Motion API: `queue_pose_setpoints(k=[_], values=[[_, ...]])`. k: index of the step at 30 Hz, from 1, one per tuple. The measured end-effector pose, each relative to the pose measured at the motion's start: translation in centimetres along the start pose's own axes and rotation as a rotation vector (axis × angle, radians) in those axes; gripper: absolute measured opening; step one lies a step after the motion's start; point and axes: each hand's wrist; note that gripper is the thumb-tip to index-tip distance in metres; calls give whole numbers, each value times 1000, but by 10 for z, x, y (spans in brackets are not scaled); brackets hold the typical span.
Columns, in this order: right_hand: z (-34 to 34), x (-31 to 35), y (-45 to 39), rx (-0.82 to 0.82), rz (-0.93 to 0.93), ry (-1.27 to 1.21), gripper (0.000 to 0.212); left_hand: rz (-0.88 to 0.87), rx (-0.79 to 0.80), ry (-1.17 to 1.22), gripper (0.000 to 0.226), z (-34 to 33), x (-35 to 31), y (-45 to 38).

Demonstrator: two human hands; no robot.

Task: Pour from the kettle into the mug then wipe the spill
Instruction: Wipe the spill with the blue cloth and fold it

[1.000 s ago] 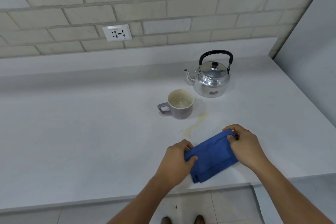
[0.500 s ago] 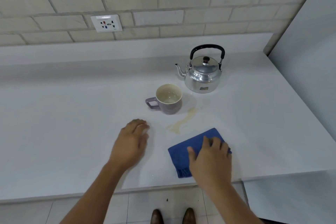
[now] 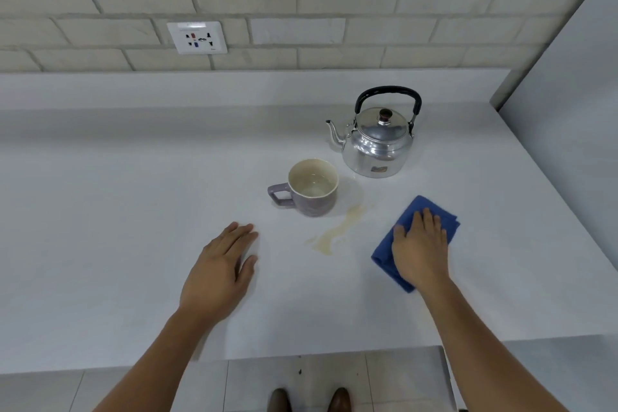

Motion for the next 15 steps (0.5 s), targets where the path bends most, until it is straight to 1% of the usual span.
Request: queue_pose_setpoints(k=[1,3,5,7,10,11,13,15], values=[[-1,11,-10,-4,6,-39,64,-1,1,-1,50,0,1,0],[-11,30,-20,-22,65,-16,64,-2,3,-3,50,-2,2,-1],[-25,41,-21,-55,184,69,64,-2,4,-4,49,-2,3,-1],[-33,39,-15,-44,337,80,59,-6,6,-8,49,-2,3,0],[-31,10,7,63,589,40,52,-13,3,-8,50,-2,3,-1],[-29,-6,13,78,647,25,51,-13,2,-7,50,-2,4,-2],[-19,-40,20,80,678,12,49,-15,3,-7,50,-2,4,-3],[-8,-64,13,48,638,41,48,-15,4,-9,51,-2,4,-2]])
Point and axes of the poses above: each hand's wrist, its own y-axis away from the middle knuckle, its own z-axis out of the back of the hand, x = y × z, and after that the axes turned 7 degrees about x, right-handed
